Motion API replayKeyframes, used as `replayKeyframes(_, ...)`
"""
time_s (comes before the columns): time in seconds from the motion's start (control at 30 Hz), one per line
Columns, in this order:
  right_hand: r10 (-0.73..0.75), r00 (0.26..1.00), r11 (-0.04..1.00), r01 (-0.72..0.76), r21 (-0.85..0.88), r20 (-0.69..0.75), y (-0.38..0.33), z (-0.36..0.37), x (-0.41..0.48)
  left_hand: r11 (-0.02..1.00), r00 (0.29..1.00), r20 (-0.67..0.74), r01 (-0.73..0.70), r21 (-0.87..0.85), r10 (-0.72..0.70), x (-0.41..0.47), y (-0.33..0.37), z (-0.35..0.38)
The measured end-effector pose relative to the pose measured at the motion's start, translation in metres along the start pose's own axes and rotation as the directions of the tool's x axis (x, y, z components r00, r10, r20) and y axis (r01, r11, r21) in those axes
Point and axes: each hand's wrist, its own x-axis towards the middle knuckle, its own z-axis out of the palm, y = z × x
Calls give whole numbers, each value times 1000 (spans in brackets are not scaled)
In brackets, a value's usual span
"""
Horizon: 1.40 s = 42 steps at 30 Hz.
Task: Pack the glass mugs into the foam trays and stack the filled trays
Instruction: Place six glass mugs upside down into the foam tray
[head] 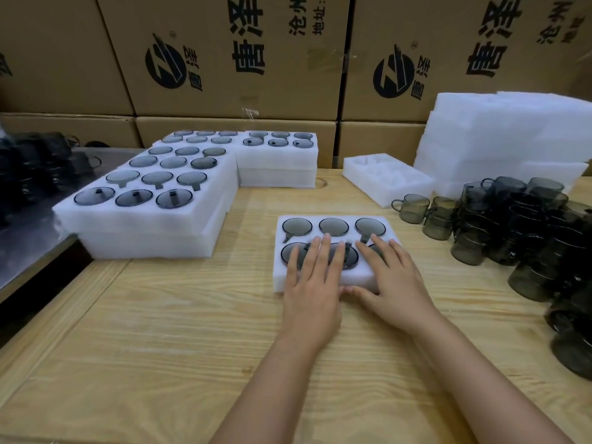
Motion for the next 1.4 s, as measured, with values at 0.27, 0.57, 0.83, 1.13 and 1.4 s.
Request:
replayKeyframes(0.27,26,999,999,-25,-32,21,-20,24,77,966,965,165,224,-126,-203,5,-6,16)
replayKeyframes(0.57,10,999,1000,-9,-5,34,-56,53,175,945,874,388,328,-24,-293,10,-6,15)
replayKeyframes(0.83,-6,1000,1000,6,-21,-15,-78,77,224,944,886,349,331,-11,-306,14,-7,13)
replayKeyframes(1.13,-53,994,975,31,219,96,-75,61,227,946,875,370,324,33,-313,16,-7,12)
replayKeyframes(1.4,537,839,787,-536,-305,-87,45,0,237,948,874,375,314,49,-309,15,-7,14)
